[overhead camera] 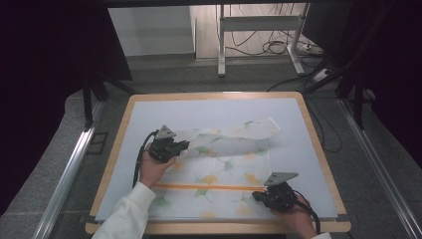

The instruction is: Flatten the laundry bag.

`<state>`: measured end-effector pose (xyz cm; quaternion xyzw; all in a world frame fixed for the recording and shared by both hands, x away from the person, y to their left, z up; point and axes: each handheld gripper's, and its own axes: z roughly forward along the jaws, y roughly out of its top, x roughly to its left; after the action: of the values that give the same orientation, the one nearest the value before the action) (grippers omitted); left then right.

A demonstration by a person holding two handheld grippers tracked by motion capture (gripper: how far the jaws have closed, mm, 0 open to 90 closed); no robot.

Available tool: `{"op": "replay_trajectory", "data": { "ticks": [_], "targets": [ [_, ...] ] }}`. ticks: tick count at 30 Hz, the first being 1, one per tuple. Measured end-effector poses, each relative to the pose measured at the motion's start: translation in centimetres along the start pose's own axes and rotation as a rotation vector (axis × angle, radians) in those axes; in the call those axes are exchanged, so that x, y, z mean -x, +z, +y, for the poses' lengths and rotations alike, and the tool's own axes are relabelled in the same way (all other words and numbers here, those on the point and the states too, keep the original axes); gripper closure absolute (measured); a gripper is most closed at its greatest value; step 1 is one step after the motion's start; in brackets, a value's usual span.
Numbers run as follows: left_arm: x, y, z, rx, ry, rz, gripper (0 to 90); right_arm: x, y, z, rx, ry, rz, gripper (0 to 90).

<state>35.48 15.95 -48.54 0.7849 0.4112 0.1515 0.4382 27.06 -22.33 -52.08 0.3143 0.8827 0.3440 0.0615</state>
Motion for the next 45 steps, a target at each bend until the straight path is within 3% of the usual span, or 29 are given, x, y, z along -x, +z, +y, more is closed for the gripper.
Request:
{"op": "replay_trajectory", "data": {
  "ticks": [9,19,31,45],
  "targets": [
    [-0.4,0.3,0.6,-0.001,0.006,0.016,89.4,0.0,0.0,0.0,0.000,0.001,0.002,88.9],
    [-2.3,1.2,2.0,-0.002,-0.040,0.029,89.4,0.2,0.0,0.0,0.004,0.004,0.009,89.0],
    [-3.7,1.5,3.3,-0.007,-0.033,0.055,89.5,0.2,0.0,0.0,0.004,0.006,0.011,89.1],
    [-6.5,3.2,4.4,-0.018,-0.090,0.099,89.4,0.3,0.0,0.0,0.003,0.010,0.016,89.3]
  ]
}}
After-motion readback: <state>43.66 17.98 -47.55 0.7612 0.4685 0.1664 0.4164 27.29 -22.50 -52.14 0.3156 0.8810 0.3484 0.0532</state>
